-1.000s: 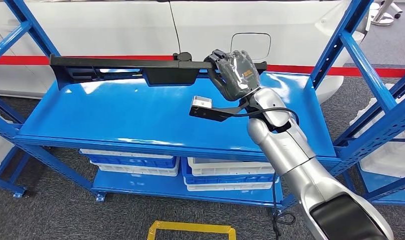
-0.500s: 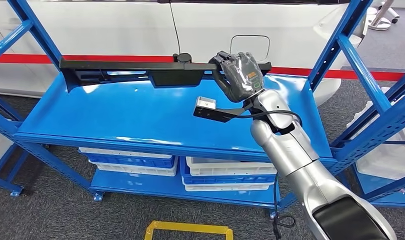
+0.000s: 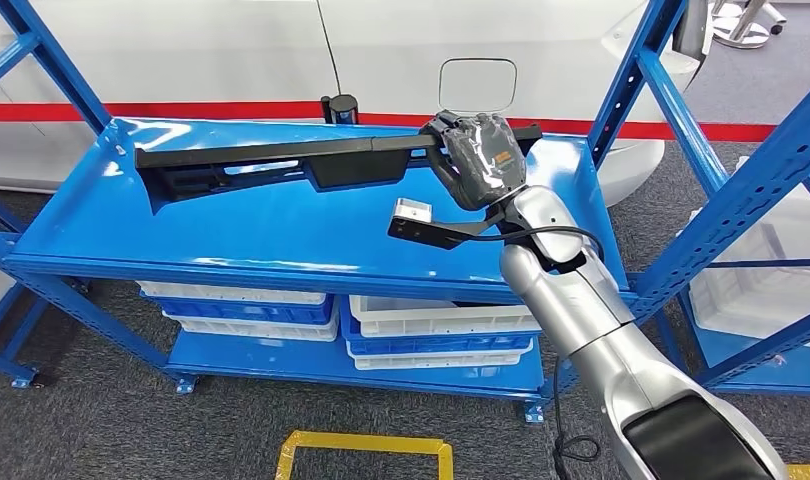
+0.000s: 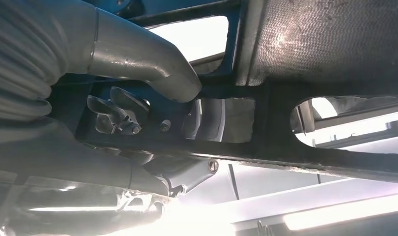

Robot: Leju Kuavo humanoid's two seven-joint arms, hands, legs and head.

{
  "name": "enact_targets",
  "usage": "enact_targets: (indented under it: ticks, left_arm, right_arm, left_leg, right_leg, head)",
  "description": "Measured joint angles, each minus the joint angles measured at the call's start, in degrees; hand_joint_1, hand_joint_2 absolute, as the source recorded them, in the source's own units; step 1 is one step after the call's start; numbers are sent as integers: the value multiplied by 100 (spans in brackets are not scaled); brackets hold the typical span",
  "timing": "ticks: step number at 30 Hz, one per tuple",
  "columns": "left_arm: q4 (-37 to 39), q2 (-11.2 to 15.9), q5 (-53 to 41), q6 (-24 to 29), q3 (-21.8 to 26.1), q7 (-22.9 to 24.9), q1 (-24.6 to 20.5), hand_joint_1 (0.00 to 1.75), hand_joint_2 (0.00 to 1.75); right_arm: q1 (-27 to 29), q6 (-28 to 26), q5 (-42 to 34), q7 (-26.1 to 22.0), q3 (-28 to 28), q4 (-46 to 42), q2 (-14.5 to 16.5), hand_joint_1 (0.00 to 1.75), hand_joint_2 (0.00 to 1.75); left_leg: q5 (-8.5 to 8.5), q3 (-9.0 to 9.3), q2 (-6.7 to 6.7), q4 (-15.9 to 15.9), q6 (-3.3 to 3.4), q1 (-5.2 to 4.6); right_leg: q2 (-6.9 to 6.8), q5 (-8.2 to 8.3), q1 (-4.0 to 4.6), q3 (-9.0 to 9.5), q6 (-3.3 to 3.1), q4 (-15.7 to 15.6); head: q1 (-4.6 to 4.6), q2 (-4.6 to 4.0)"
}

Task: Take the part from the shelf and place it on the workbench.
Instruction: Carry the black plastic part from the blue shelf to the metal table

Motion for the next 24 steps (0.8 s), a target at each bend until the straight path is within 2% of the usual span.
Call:
enact_targets:
  ticks: [1, 4, 5, 6, 8, 9, 10, 11, 12, 13, 14, 15, 16, 17, 18, 20, 21, 22, 24]
  left_arm:
    - [-1, 1, -5, -5, 0, 0, -9, 0, 175]
    - [-2, -7, -18, -8, 0, 0, -19, 0, 175]
    - [-2, -9, -19, -9, 0, -1, -21, 0, 175]
    - [-2, -10, -21, -9, 0, -2, -25, 0, 175]
    - [-2, -14, -29, -12, -1, -4, -32, 0, 175]
    - [-2, -15, -33, -14, -1, -5, -33, 0, 175]
    - [-2, -19, -37, -15, -1, -6, -33, 0, 175]
    - [-2, -22, -45, -16, -1, -5, -32, 0, 175]
    - [-2, -26, -56, -18, -1, -5, -32, 0, 175]
    - [-2, -30, -70, -20, -1, -4, -33, 0, 175]
    - [-2, -33, -83, -22, -1, -4, -34, 0, 175]
    - [-2, -36, -91, -24, -1, -4, -37, 0, 175]
    - [-2, -36, -95, -26, -1, -4, -41, 0, 175]
    - [-2, -39, -97, -27, -1, -4, -44, 0, 175]
    - [-2, -42, -97, -28, -1, -4, -46, 0, 175]
    - [-2, -41, -99, -29, -1, -3, -45, 0, 175]
    - [-2, -39, -101, -29, -1, 1, -44, 0, 175]
    - [-2, -37, -102, -29, -1, 4, -44, 0, 175]
    - [-2, -36, -102, -29, 0, 11, -43, 0, 175]
  right_arm:
    - [-2, 2, 3, 1, -14, 0, -5, 175, 175]
    - [-4, 5, 8, 3, -39, 1, -18, 175, 175]
    - [-5, 5, 8, 3, -49, 3, -26, 175, 175]
    - [-8, 5, 9, 3, -62, 4, -38, 175, 175]
    - [-5, 5, 9, 3, -92, 11, -69, 175, 175]
    - [6, 5, 9, 4, -103, 17, -83, 175, 175]
    - [22, 5, 13, 5, -112, 24, -96, 175, 175]
    - [39, 4, 19, 9, -118, 30, -109, 175, 175]
    - [51, 2, 27, 15, -125, 33, -122, 175, 175]
    - [57, 1, 36, 23, -132, 33, -133, 175, 175]
    - [58, -2, 42, 33, -142, 32, -143, 175, 175]
    - [60, -4, 46, 42, -151, 30, -148, 175, 175]
    - [63, -9, 49, 48, -161, 29, -155, 175, 175]
    - [67, -16, 51, 52, -169, 28, -166, 175, 175]
    - [73, -22, 54, 55, -174, 28, -175, 175, 175]
    - [79, -36, 59, 61, -178, 28, -189, 175, 175]
    - [81, -43, 66, 64, -178, 28, -187, 175, 175]
    - [85, -49, 74, 67, -177, 27, -185, 175, 175]
    - [111, -56, 89, 69, -176, 26, -183, 175, 175]
  left_leg:
    - [36, 86, 2, -162, 31, -31]
    - [155, 73, 18, -263, 67, -64]
    - [227, 62, 26, -306, 92, -55]
    - [301, 39, 35, -347, 114, -40]
    - [411, -55, 46, -379, 142, -29]
    - [452, -114, 49, -376, 143, -28]
    - [491, -170, 51, -373, 136, -27]
    - [525, -218, 52, -370, 126, -25]
    - [556, -257, 52, -366, 110, -22]
    - [581, -288, 52, -360, 91, -19]
    - [601, -315, 53, -352, 65, -23]
    - [624, -335, 54, -347, 33, -27]
    - [644, -347, 53, -339, 2, -33]
    - [664, -358, 51, -337, -30, -39]
    - [687, -362, 48, -341, -64, -39]
    - [630, -412, 35, -282, -122, -18]
    - [488, -477, 25, -140, -151, -7]
    - [276, -577, 12, 109, -175, 6]
    - [-206, -838, -13, 846, -225, 21]
  right_leg:
    - [-5, 25, 7, -5, 25, -1]
    - [-20, 102, -11, -28, 135, -28]
    - [-22, 55, -14, -72, 155, 26]
    - [-23, -67, -12, -151, 156, 186]
    - [-25, -495, -37, -420, 128, 877]
    - [-25, -687, -58, -540, 135, 1270]
    - [-26, -810, -78, -592, 164, 1540]
    - [-27, -849, -98, -532, 212, 1599]
    - [-31, -809, -115, -346, 270, 1412]
    - [-41, -728, -133, -57, 325, 1028]
    - [-54, -673, -145, 251, 353, 585]
    - [-58, -608, -136, 483, 357, 246]
    - [-61, -582, -123, 618, 340, 26]
    - [-54, -581, -103, 652, 306, -46]
    - [-46, -551, -89, 630, 268, -41]
    - [-49, -505, -146, 600, 157, -83]
    - [-53, -463, -171, 574, 90, -99]
    - [-57, -421, -190, 541, 30, -110]
    - [-59, -351, -170, 448, -29, -107]
  head:
    - [5, 0]
    - [3, 0]
    - [5, 0]
    - [8, 0]
    - [19, 0]
    - [22, 0]
    - [23, 0]
    - [24, 0]
    - [26, 0]
    - [27, 0]
    - [28, 0]
    - [22, 0]
    - [22, 0]
    - [22, 0]
    - [21, 0]
    - [26, 0]
    - [23, 0]
    - [20, 0]
    - [16, 0]
